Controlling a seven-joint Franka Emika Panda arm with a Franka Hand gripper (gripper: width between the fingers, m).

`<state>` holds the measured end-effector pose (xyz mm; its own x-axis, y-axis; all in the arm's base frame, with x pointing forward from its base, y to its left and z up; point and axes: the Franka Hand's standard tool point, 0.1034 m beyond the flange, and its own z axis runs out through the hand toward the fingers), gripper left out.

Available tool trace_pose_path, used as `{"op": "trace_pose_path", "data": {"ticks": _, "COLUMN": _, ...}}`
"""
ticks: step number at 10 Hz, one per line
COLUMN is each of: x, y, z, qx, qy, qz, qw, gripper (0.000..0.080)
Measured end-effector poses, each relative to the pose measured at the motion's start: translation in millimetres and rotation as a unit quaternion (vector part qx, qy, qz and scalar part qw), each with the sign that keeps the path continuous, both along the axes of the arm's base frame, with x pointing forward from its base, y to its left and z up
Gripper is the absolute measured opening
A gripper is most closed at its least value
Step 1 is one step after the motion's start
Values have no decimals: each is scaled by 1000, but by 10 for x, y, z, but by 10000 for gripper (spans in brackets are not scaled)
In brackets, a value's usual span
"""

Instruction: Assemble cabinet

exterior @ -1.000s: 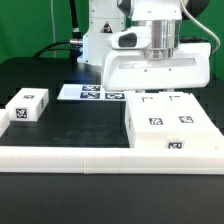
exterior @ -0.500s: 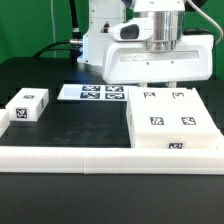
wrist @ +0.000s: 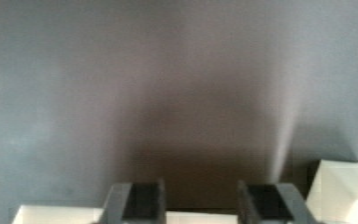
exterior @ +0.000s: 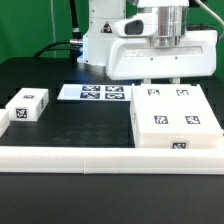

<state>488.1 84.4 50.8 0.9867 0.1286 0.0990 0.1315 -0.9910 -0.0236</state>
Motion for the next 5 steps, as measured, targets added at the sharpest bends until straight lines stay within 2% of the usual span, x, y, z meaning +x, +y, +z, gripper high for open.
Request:
{"op": "trace_pose_path", "data": {"ticks": 3, "x": 61, "y": 11, "z": 204, "qx": 0, "qy": 10, "qz": 1, "qw": 1000, "gripper": 198}}
{"op": "trace_pose_path", "data": {"ticks": 5, "x": 52, "y": 11, "z": 187, "qx": 0, "qy": 12, "qz": 2, "qw": 1000, "gripper": 198}}
